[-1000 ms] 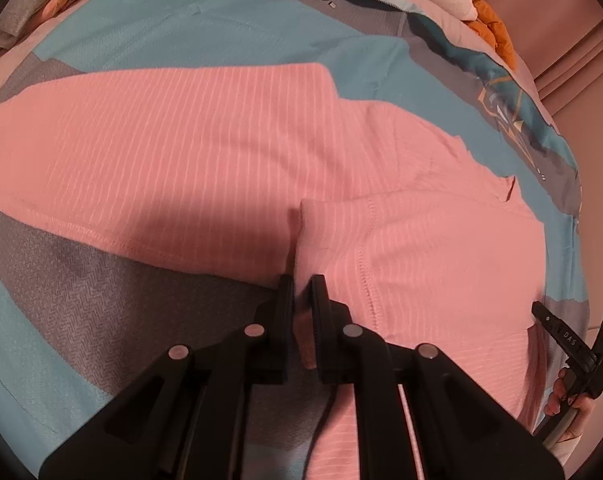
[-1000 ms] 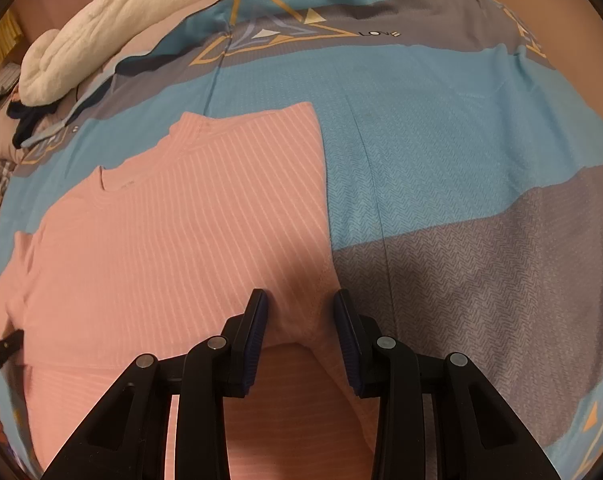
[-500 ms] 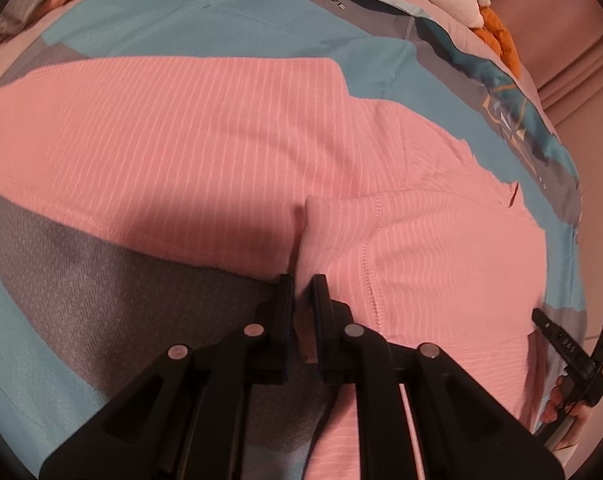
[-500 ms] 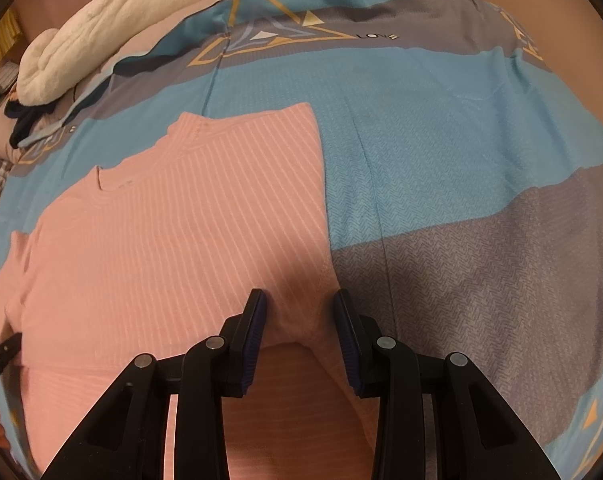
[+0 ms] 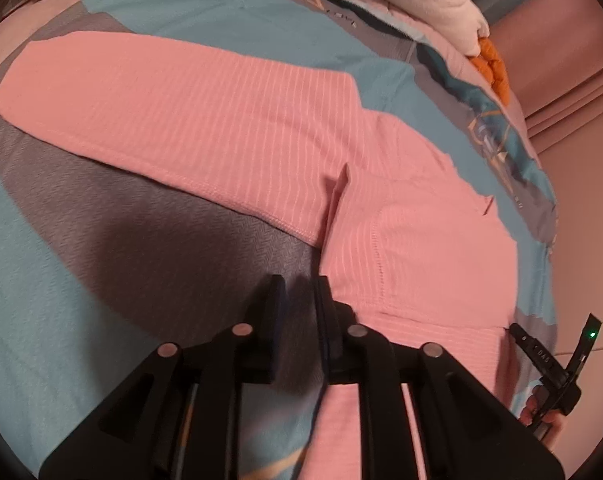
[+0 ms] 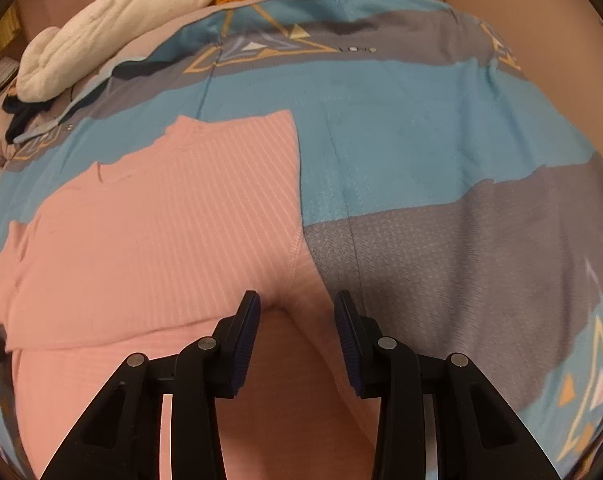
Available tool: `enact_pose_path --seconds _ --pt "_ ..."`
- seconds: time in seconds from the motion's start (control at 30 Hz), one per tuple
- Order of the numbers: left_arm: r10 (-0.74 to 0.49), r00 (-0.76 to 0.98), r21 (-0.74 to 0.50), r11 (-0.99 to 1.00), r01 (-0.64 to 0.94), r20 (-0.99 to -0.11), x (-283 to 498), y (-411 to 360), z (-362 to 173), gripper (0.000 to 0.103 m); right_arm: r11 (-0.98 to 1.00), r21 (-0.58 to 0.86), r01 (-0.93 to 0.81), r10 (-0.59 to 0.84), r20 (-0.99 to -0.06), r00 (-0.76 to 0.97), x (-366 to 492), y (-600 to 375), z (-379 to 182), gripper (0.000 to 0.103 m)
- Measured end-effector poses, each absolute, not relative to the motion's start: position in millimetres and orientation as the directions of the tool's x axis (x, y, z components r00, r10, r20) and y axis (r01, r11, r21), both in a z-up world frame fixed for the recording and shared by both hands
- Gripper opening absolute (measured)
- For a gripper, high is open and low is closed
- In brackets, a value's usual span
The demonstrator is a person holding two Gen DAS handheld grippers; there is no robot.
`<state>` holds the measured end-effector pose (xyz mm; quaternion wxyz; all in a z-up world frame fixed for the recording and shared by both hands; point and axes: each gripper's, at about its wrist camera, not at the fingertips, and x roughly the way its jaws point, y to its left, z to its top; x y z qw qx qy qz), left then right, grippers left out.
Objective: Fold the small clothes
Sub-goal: 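Move the left gripper to the cuff of the other sleeve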
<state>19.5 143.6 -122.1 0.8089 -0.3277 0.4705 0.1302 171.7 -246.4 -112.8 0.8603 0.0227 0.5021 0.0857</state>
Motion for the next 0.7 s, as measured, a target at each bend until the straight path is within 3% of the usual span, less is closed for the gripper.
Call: enact_pose_path --seconds 0.1,0.17,0.23,0.33,0.43,0.7 --pt "-0.08 0.561 -0.421 0.75 -0.511 -0.824 9 145 -104 0.035 0.981 0.136 -0.142 0.19 -0.832 0.521 160 -249 -98 0.056" --pt "-0.062 0.587 -0.427 0.748 -0.508 -0.807 3 144 -93 0.049 0.976 0.151 -0.156 0.213 -0.808 0.549 151 -251 -87 0.074" --pt "-0.049 0.62 -0.438 0.751 -0.494 -0.783 -5 142 -80 0.069 0.974 0.153 -0.165 0.222 -0.784 0.58 144 -251 -76 0.079" --pt "-0.032 0.651 -0.444 0.756 -0.481 -0.759 -10 138 -67 0.085 0.969 0.157 -0.191 0.243 -0.747 0.619 132 -250 -58 0.086" --pt "-0.013 0.671 -0.442 0.763 -0.472 -0.741 -16 135 -59 0.091 0.96 0.185 -0.209 0.277 -0.718 0.638 124 -253 -49 0.096" --pt "0.061 0.678 -0.433 0.728 -0.532 -0.732 -22 152 -61 0.092 0.945 0.255 -0.206 0.327 -0.685 0.651 108 -260 -42 0.096"
